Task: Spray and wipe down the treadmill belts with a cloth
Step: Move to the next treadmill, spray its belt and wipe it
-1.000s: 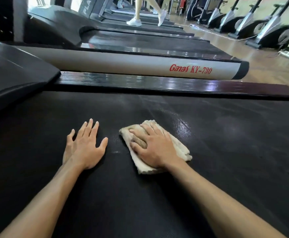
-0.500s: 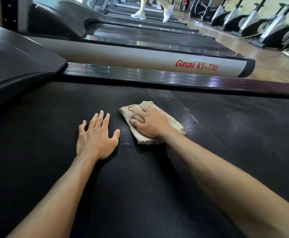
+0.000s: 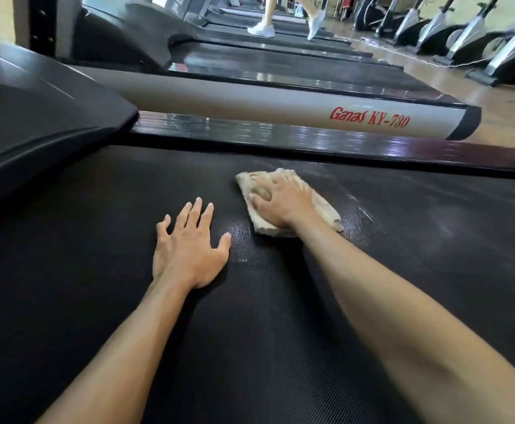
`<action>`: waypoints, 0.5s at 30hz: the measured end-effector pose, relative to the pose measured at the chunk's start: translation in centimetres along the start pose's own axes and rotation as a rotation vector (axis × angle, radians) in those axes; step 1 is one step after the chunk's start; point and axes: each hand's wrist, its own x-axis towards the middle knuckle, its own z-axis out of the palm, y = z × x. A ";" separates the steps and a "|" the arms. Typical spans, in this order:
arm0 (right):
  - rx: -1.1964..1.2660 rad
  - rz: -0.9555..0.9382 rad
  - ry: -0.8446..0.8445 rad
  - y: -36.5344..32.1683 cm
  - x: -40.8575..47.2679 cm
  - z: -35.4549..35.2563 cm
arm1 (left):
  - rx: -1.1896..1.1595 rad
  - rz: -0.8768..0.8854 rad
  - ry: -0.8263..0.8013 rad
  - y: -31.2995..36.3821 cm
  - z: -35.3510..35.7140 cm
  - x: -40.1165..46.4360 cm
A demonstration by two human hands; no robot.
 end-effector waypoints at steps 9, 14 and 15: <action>0.040 0.093 0.022 8.4 -1.0 -0.1 | 0.001 0.002 0.022 -0.1 0.5 0.0; 0.063 0.281 -0.007 3.6 4.3 -0.9 | -0.027 -0.004 0.034 -0.2 0.3 0.2; 0.088 0.264 -0.006 2.0 4.3 -0.7 | -0.021 -0.003 0.030 -0.2 0.3 0.2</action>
